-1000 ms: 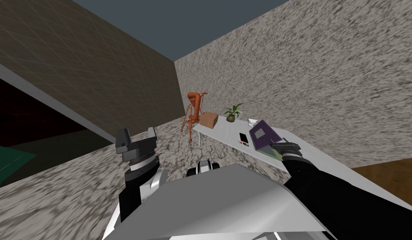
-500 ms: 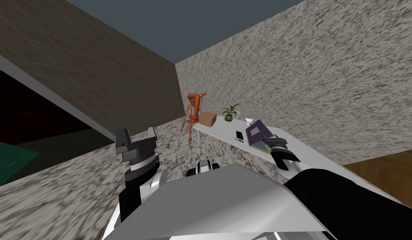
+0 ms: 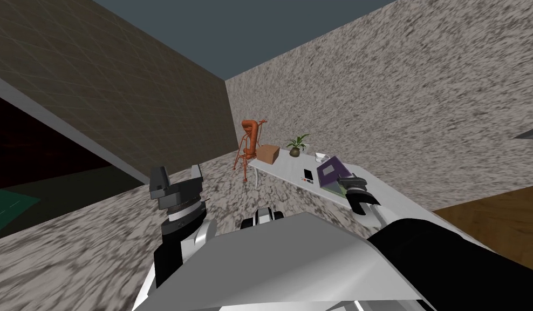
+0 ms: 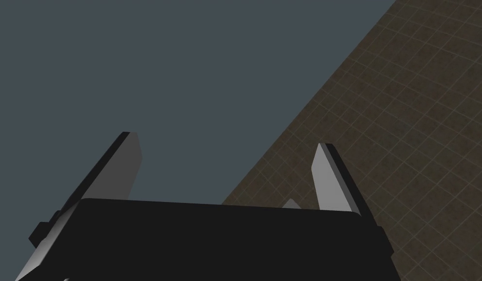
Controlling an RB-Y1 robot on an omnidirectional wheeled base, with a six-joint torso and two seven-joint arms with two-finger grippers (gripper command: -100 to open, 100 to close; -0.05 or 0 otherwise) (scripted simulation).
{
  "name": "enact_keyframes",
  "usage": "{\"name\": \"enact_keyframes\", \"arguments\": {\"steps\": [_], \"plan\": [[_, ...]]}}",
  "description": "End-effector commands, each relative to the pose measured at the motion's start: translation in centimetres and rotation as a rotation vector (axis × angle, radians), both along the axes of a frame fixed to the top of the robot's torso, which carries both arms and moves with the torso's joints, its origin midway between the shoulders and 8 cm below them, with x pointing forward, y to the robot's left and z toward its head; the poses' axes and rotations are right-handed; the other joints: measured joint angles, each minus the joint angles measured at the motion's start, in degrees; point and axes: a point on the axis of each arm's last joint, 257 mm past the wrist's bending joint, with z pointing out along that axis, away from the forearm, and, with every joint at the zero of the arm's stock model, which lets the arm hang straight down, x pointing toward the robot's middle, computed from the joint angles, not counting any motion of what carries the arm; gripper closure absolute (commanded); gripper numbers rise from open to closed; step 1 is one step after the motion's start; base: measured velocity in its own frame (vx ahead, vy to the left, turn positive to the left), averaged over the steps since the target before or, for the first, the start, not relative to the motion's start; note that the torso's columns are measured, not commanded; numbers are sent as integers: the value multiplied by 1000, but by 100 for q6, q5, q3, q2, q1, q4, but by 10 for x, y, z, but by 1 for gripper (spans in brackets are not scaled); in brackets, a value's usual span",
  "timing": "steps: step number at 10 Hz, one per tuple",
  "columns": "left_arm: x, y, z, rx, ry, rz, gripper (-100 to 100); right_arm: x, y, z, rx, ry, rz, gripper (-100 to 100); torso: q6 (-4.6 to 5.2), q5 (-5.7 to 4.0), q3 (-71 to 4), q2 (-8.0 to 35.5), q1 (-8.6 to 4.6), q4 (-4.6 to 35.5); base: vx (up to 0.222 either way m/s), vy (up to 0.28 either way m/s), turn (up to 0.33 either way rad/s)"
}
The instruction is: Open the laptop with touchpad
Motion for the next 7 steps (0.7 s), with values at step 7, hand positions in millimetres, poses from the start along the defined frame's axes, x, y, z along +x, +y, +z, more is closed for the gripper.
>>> {"name": "enact_keyframes", "arguments": {"steps": [7], "plan": [[0,0,0,0,0,0,0,66,4,-39,91,-4,3,100,-25,51,-9,14,46,19,-80,-15,4]]}}
